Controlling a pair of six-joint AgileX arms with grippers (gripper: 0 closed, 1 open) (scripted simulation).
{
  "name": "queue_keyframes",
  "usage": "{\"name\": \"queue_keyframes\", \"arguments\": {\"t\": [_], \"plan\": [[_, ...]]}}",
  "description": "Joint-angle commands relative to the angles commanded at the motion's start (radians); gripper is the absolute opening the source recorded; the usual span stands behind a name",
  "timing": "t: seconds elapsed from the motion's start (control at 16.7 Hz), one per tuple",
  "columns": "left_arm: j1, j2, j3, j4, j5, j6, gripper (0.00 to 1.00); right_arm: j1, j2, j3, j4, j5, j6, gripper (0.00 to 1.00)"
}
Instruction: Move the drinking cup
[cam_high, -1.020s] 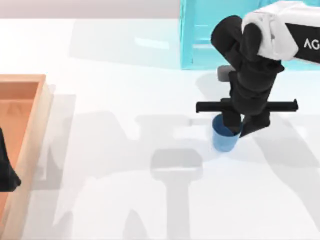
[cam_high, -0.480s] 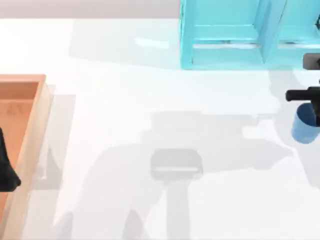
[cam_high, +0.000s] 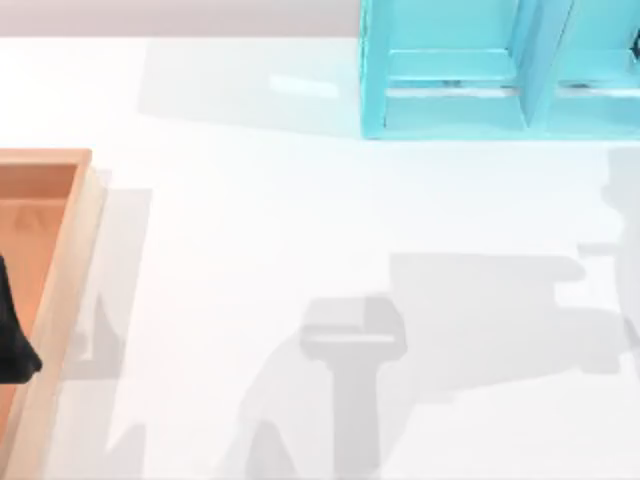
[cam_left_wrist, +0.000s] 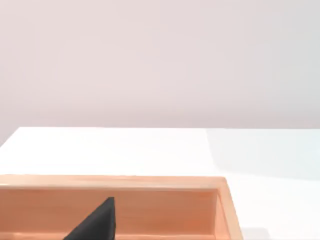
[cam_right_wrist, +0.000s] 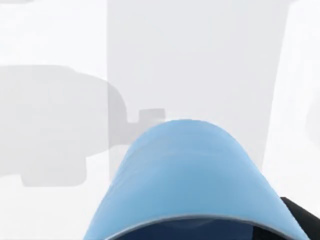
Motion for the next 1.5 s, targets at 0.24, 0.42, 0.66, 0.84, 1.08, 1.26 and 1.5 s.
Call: {"name": "queue_keyframes", "arguments": {"t": [0.24, 0.42, 0.66, 0.84, 1.08, 1.26, 1.5], "plan": [[0.000, 0.000, 0.000, 0.000, 0.000, 0.000, 1.00, 0.010, 0.011, -0.012, 0.018, 0.002, 0.003, 0.00], [0.000, 0.000, 0.000, 0.000, 0.000, 0.000, 1.00, 0.017, 0.035, -0.078, 0.111, 0.001, 0.014, 0.00], [0.000, 0.000, 0.000, 0.000, 0.000, 0.000, 1.00, 0.026, 0.071, -0.165, 0.242, 0.000, 0.031, 0.00], [0.000, 0.000, 0.000, 0.000, 0.000, 0.000, 1.00, 0.031, 0.078, -0.172, 0.250, 0.000, 0.032, 0.00], [0.000, 0.000, 0.000, 0.000, 0.000, 0.000, 1.00, 0.031, 0.078, -0.172, 0.250, 0.000, 0.032, 0.23], [0.000, 0.000, 0.000, 0.000, 0.000, 0.000, 1.00, 0.031, 0.078, -0.172, 0.250, 0.000, 0.032, 0.45], [0.000, 0.000, 0.000, 0.000, 0.000, 0.000, 1.00, 0.031, 0.078, -0.172, 0.250, 0.000, 0.032, 0.75]]}}
